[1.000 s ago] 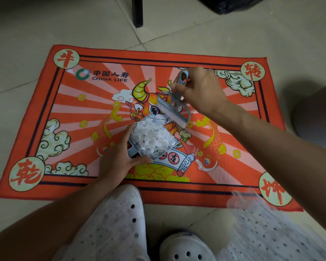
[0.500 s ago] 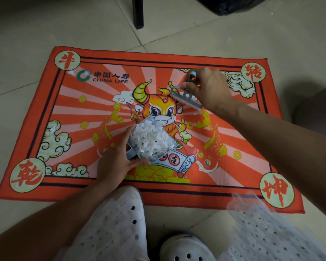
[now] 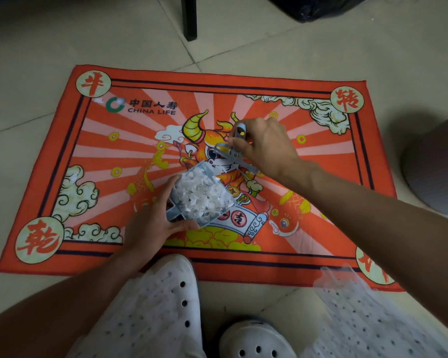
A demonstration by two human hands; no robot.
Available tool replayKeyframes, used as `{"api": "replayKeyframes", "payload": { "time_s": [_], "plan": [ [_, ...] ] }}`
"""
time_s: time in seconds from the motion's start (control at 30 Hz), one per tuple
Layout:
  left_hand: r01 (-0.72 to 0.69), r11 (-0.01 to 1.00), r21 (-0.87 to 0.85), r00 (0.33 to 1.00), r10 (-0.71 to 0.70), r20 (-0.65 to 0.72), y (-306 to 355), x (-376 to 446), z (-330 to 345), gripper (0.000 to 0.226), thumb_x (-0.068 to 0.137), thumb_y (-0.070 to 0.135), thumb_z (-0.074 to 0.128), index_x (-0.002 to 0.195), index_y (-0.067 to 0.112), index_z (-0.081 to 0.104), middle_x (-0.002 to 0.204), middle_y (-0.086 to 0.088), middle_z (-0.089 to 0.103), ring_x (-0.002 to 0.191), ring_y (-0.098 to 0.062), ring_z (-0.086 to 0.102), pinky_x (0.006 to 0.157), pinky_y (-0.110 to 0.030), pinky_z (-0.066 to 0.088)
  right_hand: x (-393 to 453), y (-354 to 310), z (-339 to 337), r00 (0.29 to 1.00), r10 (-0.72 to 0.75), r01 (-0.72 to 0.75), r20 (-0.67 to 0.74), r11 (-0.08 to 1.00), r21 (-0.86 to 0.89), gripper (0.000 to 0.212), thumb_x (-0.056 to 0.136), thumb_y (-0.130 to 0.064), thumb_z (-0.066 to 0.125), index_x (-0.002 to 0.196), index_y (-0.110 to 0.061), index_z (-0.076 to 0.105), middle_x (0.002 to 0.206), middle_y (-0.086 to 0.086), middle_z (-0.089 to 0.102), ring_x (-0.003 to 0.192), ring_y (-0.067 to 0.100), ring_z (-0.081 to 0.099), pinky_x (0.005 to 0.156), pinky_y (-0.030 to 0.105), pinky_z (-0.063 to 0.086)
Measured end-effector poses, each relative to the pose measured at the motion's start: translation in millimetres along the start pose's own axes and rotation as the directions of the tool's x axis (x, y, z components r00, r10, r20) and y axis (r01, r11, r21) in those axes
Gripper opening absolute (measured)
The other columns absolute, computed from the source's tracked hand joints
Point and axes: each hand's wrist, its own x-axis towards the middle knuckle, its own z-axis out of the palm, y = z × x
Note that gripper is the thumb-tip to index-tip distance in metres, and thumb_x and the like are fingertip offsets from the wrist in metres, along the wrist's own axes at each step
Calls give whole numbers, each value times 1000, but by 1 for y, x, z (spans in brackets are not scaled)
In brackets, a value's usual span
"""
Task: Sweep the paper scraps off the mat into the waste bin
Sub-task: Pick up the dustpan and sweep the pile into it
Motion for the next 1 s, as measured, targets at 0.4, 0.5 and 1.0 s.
{"api": "replayKeyframes", "payload": {
  "time_s": [0.4,0.5,1.0],
  "plan": [
    [10,998,64,1000,-10,-4,12,4,1,113,54,79,65,150,48,15,126,-10,64,83,-28,68,62,-47,56,-7,-13,-1,999,32,-33,14,994,103,24,91,-35,61,82,-13,67,60,2,53,62,27,51,55,32,38],
    [11,996,87,1000,-12,13,14,8,2,114,55,81,62,151,47,12,118,-12,68,62,-21,65,52,-42,53,-7,-11,2,998,65,-67,20,992,110,25,90,-36,62,82,-13,66,64,5,54,66,28,50,56,32,36],
    [-20,1000,-14,996,18,-83,27,0,15,114,56,70,70,154,34,23,151,5,43,128,-20,53,82,-31,51,-6,-6,5,995,103,-104,18,984,143,24,88,-40,61,83,-18,67,68,9,60,66,29,55,62,36,49]
  ]
}}
